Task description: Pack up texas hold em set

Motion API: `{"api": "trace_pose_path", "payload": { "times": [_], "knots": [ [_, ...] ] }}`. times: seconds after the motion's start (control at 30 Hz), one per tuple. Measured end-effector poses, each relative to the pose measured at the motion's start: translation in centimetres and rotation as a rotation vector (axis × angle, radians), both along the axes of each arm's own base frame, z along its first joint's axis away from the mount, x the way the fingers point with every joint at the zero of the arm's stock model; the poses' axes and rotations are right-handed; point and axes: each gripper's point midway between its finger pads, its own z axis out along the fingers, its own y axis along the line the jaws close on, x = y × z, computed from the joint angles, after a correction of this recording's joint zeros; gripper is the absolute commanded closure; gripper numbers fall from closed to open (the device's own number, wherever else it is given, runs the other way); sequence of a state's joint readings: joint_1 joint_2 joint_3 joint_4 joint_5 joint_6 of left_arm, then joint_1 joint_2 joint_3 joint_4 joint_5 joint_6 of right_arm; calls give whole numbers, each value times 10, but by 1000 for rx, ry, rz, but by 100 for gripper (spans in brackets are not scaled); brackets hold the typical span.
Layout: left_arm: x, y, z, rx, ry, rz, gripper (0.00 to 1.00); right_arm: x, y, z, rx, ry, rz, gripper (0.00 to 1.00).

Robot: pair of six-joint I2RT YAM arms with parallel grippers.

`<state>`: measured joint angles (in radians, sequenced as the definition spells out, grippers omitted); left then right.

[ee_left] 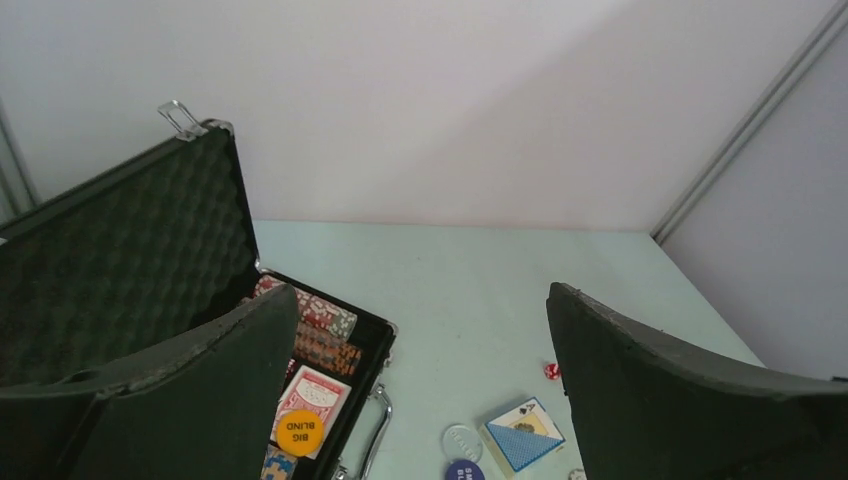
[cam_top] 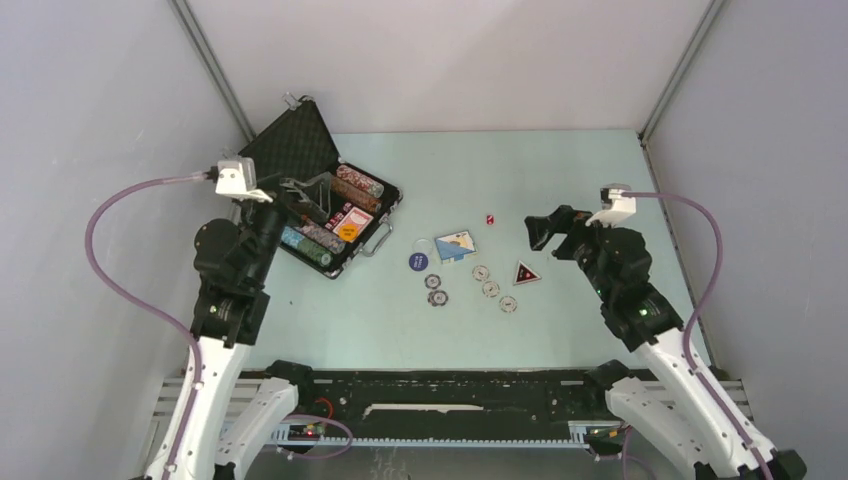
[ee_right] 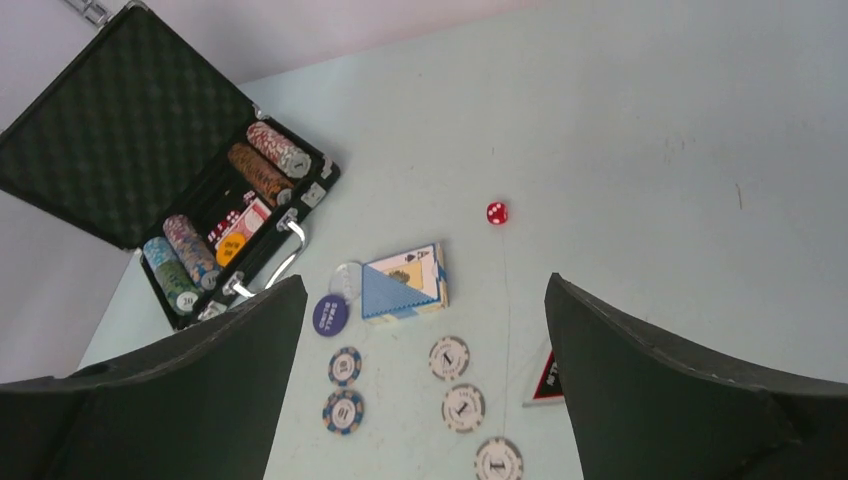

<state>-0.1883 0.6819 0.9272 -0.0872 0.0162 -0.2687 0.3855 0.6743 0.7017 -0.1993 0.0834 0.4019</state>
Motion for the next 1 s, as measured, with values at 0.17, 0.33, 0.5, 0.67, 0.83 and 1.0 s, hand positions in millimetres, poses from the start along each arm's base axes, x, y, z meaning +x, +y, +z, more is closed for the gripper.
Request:
{"api": "trace_pose_path", "payload": {
  "times": [0.17, 0.33, 0.5, 0.67, 0.83, 1.0],
  "knots": [
    [17, -11, -20, 6, 70, -38, 0, 28, 9, 0, -6, -32, -49, 1],
    [34, -24, -50, 17, 178, -71, 0, 65, 12, -2, 4, -73, -137, 0],
    [45, -35, -78, 7, 277, -108, 0, 106, 15, -12, 23, -121, -225, 0],
    [56, -47, -105, -22, 389, -151, 0, 144, 26, -24, 22, -162, -251, 0],
    [77, -58, -140, -31, 542, -166, 0, 168, 32, -31, 39, -185, -189, 0],
    [104, -76, -205, -43, 771, -196, 0, 179, 17, -40, 62, -149, -160, 0]
  ]
}}
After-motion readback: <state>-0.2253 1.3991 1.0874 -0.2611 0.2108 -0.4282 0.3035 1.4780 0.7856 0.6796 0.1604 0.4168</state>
